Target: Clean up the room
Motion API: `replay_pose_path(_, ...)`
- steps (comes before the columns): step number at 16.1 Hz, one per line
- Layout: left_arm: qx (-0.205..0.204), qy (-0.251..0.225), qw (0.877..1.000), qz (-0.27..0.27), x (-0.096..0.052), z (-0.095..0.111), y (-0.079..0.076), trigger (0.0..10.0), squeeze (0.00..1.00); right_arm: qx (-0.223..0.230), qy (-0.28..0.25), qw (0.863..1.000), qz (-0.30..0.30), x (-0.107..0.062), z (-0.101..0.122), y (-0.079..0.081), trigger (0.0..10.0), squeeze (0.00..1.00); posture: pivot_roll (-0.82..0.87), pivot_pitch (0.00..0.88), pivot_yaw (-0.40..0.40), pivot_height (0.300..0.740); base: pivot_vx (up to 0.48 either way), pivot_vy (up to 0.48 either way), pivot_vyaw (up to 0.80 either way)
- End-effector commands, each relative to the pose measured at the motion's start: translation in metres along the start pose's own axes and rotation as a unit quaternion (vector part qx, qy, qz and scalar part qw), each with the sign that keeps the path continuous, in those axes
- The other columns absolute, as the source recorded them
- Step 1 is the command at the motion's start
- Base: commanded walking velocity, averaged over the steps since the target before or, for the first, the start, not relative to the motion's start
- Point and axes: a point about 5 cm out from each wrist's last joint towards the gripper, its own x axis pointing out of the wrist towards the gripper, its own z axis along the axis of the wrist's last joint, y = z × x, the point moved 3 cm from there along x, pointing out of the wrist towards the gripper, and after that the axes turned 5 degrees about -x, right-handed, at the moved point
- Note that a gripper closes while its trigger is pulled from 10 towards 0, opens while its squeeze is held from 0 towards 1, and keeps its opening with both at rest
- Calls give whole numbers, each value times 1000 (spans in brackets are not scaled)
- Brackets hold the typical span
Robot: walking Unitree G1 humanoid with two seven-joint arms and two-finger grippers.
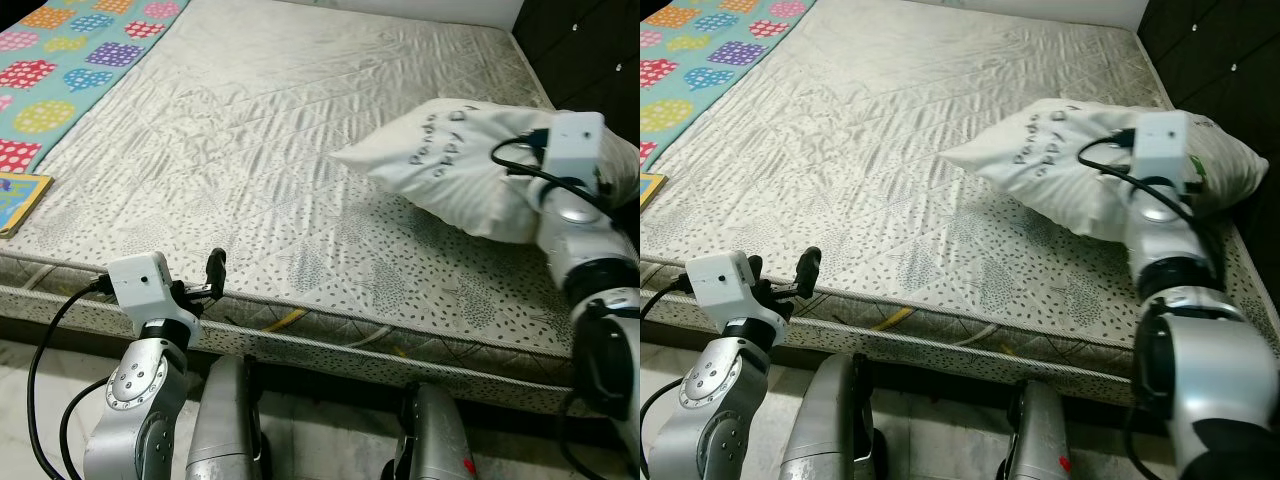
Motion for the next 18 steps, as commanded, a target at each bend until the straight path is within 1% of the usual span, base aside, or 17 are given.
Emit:
replay_pose_path(1,7,1,1000,9,-1,-1,5,10000,0,-14,6,997,-76,0,-2,-54,0,0,46,59,-23,531,0,0,0)
replay_pose_path(2,7,1,1000,9,-1,-1,5,10000,0,-21,14,996,-91,-1,-7,-67,0,0,46,59,-23,531,0,0,0)
replay_pose_path(3,8,0,1000,9,0,-1,5,10000,0,-32,26,993,-109,-5,-16,-83,0,0,40,60,-17,531,0,0,0)
replay_pose_path(4,8,1,1000,9,1,-1,5,10000,0,-40,33,992,-119,-7,-21,-92,0,0,35,60,-13,531,0,0,0)
replay_pose_path(6,9,1,1000,7,3,-2,2,10000,0,-59,49,988,-132,-11,-31,-106,0,0,27,61,-7,531,0,0,0)
replay_pose_path(7,9,1,1000,6,3,-2,2,10000,0,-62,52,987,-136,-12,-33,-109,0,0,24,60,-4,531,0,0,0)
replay_pose_path(8,10,1,1000,5,4,-2,1,10000,0,-79,62,985,-141,-15,-38,-117,0,0,20,60,-3,531,0,0,0)
replay_pose_path(9,11,0,1000,6,5,-2,1,10000,0,-88,71,983,-144,-17,-42,-122,0,0,20,60,-3,531,0,0,0)
replay_pose_path(10,13,-2,1000,8,5,-1,2,10000,0,-95,76,982,-146,-18,-44,-124,0,0,20,60,-4,531,0,0,0)
replay_pose_path(11,15,-4,1000,13,6,-1,4,10000,0,-114,80,979,-150,-19,-45,-128,0,0,20,60,-4,531,0,0,0)
replay_pose_path(13,17,-6,1000,18,7,0,6,10000,0,-136,83,974,-161,-21,-45,-135,0,0,21,60,-6,531,0,0,0)
replay_pose_path(14,17,-6,1000,19,6,-1,6,10000,0,-138,84,972,-171,-22,-45,-139,0,0,21,60,-6,531,0,0,0)
replay_pose_path(16,12,-5,1000,16,6,-2,4,10000,0,-137,79,974,-160,-20,-45,-133,0,0,19,60,-10,531,0,0,0)
replay_pose_path(18,8,-4,1000,8,5,-2,1,10000,0,-115,64,982,-135,-17,-44,-116,0,0,17,63,-9,531,0,0,0)
